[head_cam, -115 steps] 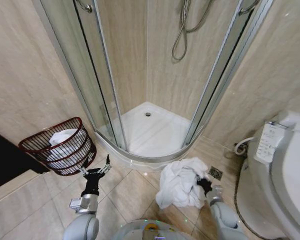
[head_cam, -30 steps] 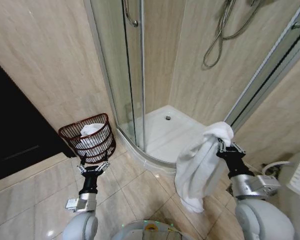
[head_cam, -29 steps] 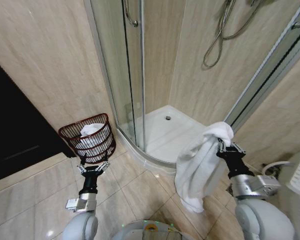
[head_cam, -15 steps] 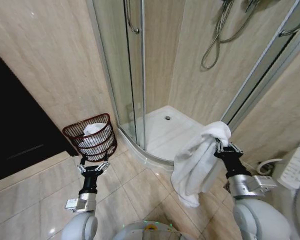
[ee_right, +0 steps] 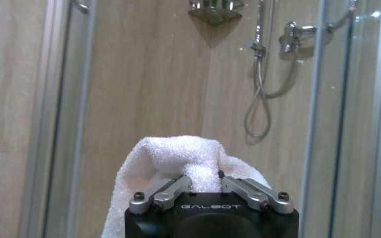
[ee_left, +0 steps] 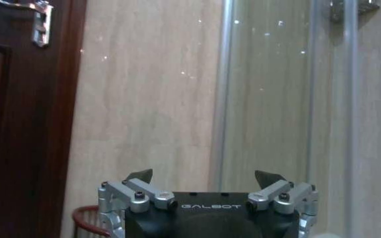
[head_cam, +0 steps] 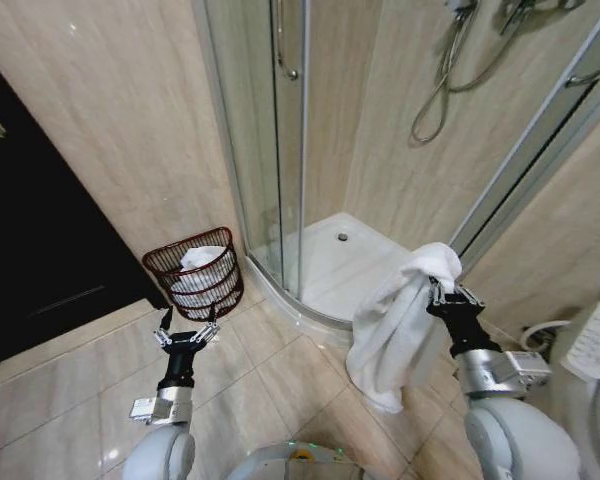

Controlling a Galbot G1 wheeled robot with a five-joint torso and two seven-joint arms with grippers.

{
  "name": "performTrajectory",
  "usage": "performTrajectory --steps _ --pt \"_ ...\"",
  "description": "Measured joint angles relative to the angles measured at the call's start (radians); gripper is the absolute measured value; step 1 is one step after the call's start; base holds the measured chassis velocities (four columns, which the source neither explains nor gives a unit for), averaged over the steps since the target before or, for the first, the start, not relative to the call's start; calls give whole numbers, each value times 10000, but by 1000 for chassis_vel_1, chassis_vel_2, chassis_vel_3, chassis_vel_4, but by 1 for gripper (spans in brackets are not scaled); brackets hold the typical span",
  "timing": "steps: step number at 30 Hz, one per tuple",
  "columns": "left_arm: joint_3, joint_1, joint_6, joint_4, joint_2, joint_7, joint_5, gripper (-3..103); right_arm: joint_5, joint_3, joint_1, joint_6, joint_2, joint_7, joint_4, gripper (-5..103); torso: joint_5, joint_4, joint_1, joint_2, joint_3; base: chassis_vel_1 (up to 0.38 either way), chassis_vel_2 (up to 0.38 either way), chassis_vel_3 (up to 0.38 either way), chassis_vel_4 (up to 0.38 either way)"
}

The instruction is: Discard the used towel into the hamper.

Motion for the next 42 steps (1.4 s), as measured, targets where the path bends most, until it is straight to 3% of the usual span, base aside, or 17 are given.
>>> performTrajectory --steps 15,42 --pt "9 20 -20 3 -9 -21 12 100 191 -270 52 122 -2 265 3 7 -10 -2 187 520 331 251 243 -252 -243" --pt "28 98 -44 47 -55 -223 -15 100 -239 -891 50 233 -113 265 1 7 -3 0 570 1536 968 24 30 39 36"
